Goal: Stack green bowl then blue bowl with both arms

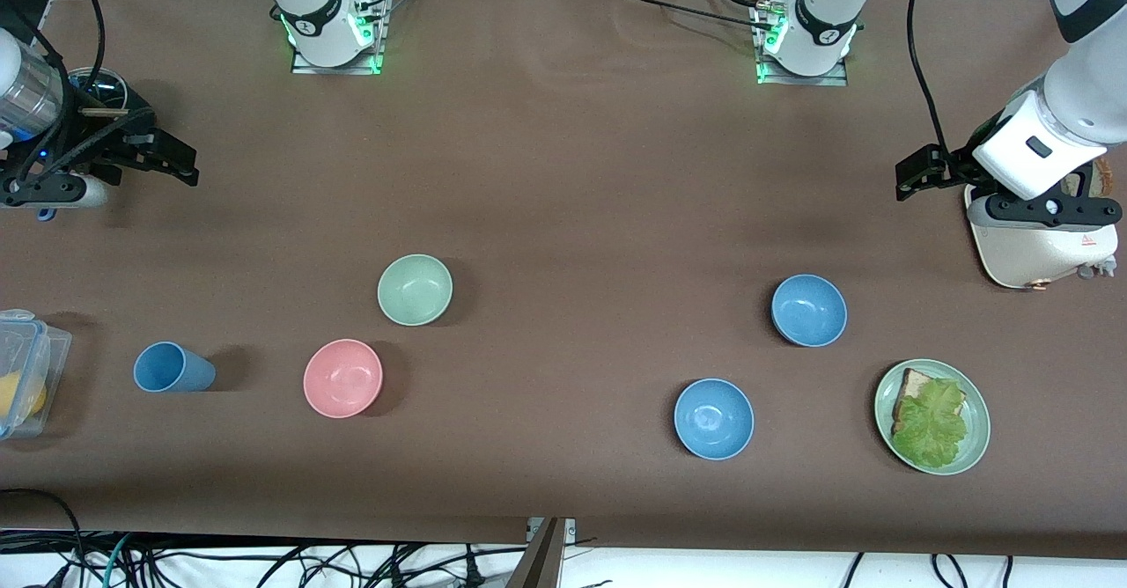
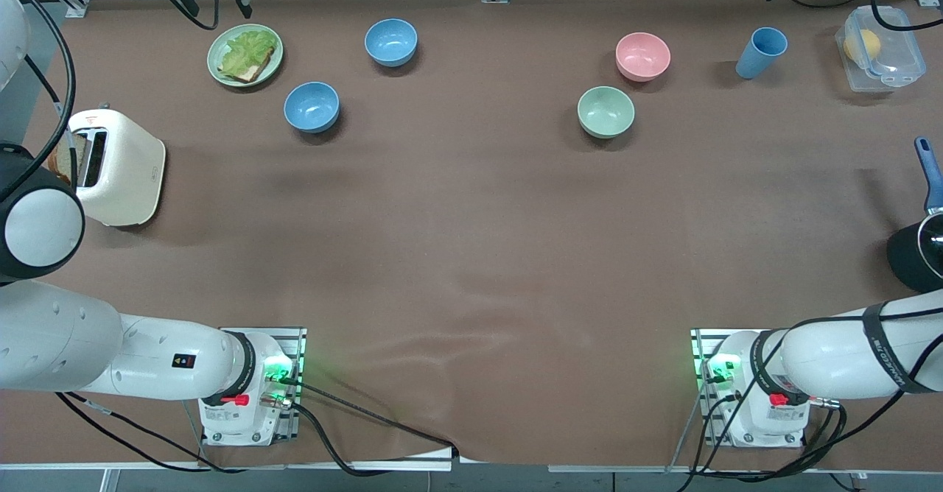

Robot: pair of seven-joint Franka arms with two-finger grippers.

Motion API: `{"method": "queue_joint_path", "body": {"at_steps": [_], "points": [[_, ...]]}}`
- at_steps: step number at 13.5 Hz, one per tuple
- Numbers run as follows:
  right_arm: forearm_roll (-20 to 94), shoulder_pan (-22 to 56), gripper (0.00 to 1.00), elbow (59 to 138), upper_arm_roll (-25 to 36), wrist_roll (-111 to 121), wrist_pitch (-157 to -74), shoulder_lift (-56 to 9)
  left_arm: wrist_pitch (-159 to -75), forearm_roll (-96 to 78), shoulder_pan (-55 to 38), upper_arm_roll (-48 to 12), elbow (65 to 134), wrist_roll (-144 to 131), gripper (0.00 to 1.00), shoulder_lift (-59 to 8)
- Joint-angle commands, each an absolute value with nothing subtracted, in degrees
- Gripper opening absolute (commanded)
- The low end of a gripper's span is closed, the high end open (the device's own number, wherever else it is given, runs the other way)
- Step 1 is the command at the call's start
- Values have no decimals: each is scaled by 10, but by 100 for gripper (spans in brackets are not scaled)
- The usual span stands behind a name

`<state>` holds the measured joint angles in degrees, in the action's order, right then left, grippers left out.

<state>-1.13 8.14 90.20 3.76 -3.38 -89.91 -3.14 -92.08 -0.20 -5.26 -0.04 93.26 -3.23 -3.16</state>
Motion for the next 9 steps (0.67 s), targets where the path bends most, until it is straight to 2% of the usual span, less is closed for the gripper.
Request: {"method": "queue_joint_path", "body": {"at_steps": [1,9], "points": [[-12,75,100,888,33,-22,-896,-36,-912,-7,-52,0,914,-32,100,-40],[-11,78,100,881,30,-21,-896,-45,-911,-7,-52,0,914,-31,100,-40]]}}
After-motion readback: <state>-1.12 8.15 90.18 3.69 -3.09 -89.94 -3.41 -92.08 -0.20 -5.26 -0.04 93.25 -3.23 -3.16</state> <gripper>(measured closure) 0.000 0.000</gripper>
